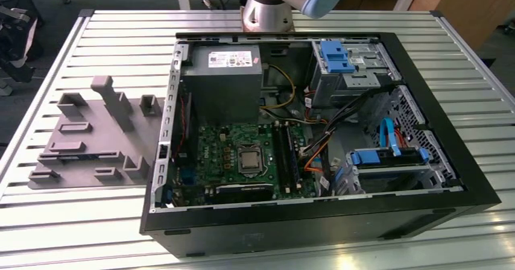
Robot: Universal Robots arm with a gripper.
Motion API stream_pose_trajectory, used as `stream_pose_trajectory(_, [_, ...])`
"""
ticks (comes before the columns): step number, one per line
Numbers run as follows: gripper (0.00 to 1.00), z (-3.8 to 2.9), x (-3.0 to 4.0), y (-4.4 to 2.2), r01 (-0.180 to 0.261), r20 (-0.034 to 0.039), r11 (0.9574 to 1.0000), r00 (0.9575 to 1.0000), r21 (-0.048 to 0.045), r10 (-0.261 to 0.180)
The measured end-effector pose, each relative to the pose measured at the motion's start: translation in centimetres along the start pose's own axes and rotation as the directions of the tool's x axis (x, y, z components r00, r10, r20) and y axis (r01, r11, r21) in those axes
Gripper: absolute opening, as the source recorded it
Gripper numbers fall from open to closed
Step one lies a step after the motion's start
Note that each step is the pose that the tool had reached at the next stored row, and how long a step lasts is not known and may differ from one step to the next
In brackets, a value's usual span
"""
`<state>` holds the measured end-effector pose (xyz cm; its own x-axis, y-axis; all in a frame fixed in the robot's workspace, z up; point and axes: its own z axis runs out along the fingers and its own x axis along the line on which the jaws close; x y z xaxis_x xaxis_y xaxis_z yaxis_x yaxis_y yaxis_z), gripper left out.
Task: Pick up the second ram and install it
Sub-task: 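Pick up the second ram and move it above second insertion slot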
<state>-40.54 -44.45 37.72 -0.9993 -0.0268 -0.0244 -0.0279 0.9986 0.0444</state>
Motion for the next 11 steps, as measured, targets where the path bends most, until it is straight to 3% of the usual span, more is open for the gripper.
stream_pose_trajectory(5, [0.11,0.01,0.10,0.00,0.066,-0.0028,0.9978,0.9978,-0.0017,-0.066])
stream_pose_trajectory(11, [0.11,0.02,0.22,0.00,0.129,-0.0055,0.9916,0.9916,-0.0035,-0.129])
